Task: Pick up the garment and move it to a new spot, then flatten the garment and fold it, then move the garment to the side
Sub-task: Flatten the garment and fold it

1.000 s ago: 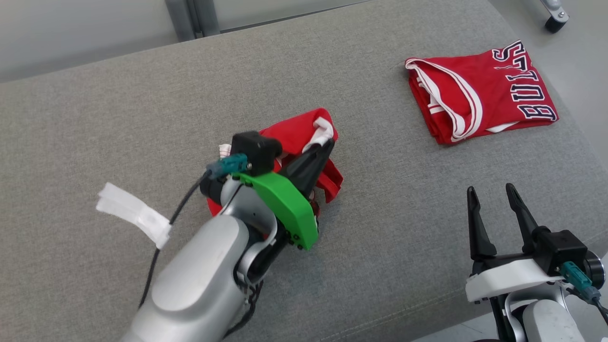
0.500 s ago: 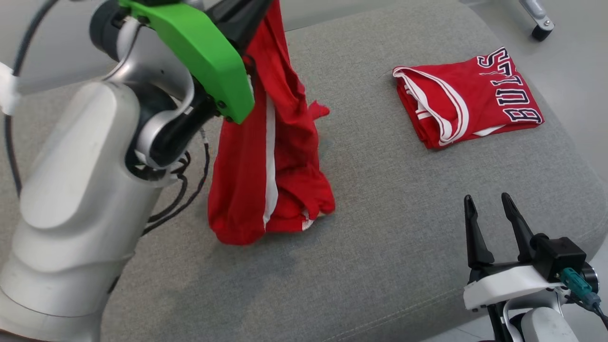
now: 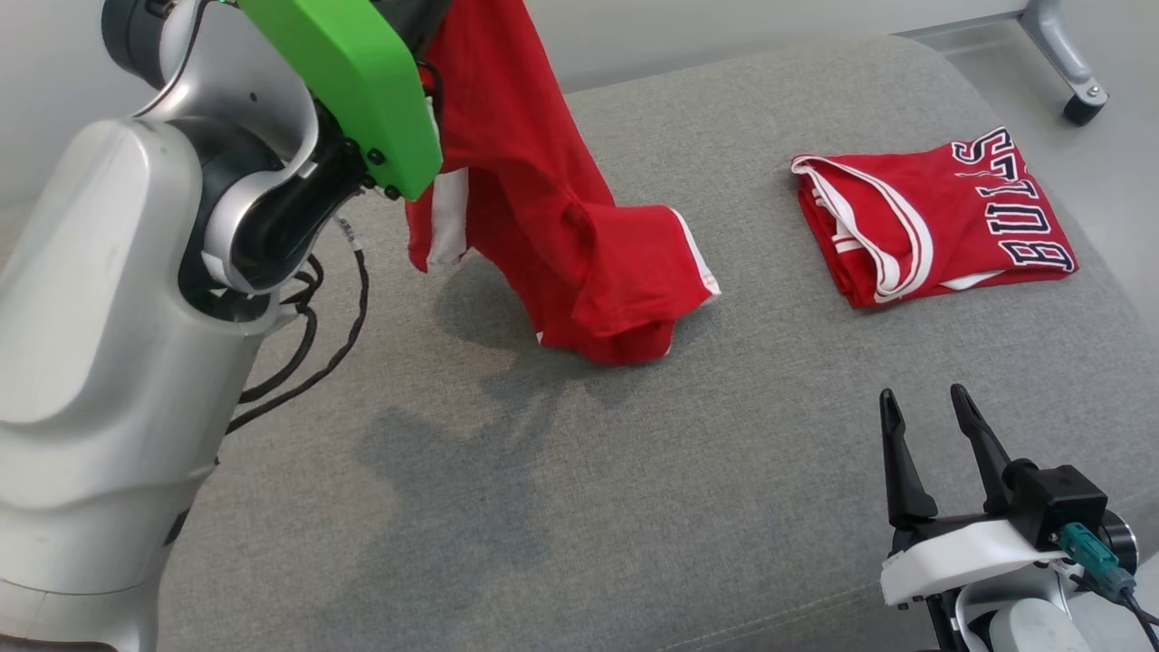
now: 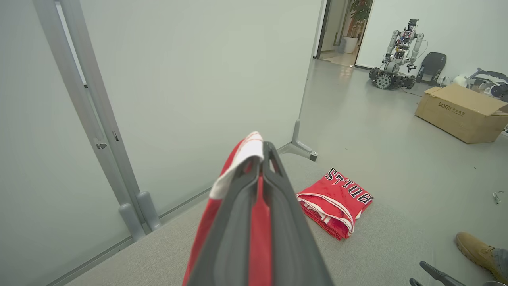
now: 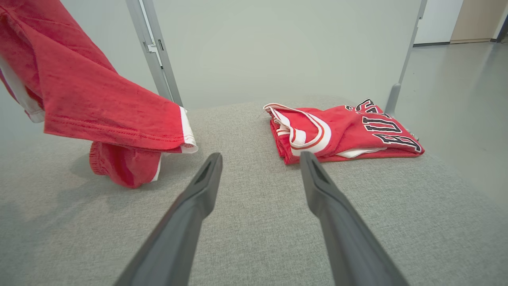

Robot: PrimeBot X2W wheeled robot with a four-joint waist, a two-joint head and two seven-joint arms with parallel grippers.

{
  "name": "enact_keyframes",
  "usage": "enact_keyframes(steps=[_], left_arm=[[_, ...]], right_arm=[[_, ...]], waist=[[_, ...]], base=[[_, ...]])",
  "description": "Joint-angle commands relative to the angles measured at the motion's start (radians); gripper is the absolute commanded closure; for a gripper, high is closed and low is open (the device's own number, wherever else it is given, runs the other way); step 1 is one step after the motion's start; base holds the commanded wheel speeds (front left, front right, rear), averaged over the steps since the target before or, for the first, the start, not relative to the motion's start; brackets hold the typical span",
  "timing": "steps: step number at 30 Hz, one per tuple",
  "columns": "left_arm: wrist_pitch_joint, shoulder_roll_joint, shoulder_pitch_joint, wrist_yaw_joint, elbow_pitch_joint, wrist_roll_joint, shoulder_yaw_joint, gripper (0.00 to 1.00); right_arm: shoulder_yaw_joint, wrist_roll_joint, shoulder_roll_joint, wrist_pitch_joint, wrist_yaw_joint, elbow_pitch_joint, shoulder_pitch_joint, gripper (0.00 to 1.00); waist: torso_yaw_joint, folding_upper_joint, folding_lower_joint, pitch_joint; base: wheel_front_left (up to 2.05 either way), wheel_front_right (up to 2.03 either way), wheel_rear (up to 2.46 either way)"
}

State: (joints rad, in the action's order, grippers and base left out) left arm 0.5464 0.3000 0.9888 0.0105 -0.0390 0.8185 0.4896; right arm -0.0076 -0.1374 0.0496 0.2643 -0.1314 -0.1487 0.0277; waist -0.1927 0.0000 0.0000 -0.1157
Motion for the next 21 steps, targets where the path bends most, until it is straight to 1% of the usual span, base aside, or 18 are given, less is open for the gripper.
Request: enact_keyframes(steps=[1,7,14,17,21], left_arm=[[0.004,0.014,-0.013,0.007,0.001,-0.002,-0.005,1.00],[0.018,0.083,-0.052,0.014,0.013,0.009,-0.037,1.00],[0.013,0.197,-0.084,0.027,0.009,-0.002,-0.108,1.00],[0.001,0.237,-0.094,0.034,-0.011,-0.005,-0.142,1.00],[-0.015,0.263,-0.111,0.049,-0.035,0.003,-0.175,1.00]], right_arm=[[-0.002,0.003,0.002,0.000,0.002,-0.002,0.003,0.00],[-0.013,0.020,0.002,0.000,0.002,-0.007,-0.028,0.00],[-0.015,0.048,0.002,0.000,0.002,-0.010,-0.027,0.00],[-0.008,0.054,0.002,0.000,0.002,-0.011,-0.020,0.00],[0.001,0.058,0.002,0.000,0.002,-0.017,-0.016,0.00]], waist=[[0.015,0.0000,0.0000,0.011],[0.075,0.0000,0.0000,0.019],[0.159,0.0000,0.0000,0.021],[0.190,0.0000,0.0000,0.026],[0.223,0.0000,0.0000,0.033]], base=[[0.00,0.00,0.00],[0.00,0.00,0.00],[0.00,0.00,0.00],[0.00,0.00,0.00],[0.00,0.00,0.00]])
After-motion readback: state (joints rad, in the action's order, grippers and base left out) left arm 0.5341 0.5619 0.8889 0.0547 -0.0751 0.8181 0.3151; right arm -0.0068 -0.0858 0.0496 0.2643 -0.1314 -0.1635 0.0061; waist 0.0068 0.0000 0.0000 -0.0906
